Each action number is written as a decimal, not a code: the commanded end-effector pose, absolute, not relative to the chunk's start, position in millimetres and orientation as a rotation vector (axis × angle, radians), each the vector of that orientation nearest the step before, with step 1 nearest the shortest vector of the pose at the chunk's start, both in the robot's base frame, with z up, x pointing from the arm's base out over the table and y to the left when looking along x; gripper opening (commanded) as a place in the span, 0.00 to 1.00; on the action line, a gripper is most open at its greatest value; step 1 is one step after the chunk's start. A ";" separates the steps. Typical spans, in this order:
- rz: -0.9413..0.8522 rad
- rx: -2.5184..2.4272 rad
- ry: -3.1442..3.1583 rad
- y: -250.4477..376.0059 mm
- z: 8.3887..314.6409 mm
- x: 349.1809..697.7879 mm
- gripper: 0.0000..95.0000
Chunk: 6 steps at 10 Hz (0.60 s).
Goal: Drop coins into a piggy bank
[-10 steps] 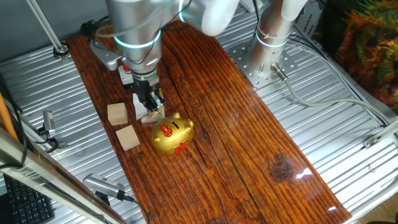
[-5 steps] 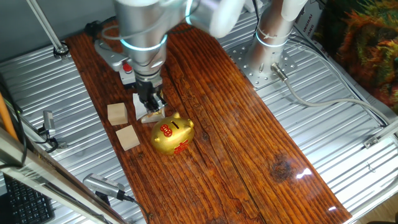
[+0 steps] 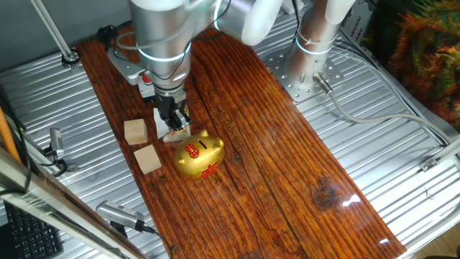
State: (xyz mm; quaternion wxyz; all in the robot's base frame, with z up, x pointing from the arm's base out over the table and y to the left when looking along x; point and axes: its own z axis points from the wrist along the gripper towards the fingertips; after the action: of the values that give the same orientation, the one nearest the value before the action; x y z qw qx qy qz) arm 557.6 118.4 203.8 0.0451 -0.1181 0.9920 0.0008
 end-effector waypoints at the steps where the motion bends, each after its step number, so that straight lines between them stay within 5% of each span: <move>1: -0.001 -0.322 3.042 117.7 204.0 556.9 0.00; 6: 0.028 -0.220 3.042 121.9 208.8 549.9 0.00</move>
State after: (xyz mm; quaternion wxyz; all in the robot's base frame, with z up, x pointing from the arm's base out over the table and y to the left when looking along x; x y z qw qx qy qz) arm 550.6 121.2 207.6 0.0461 -0.0760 0.9960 0.0073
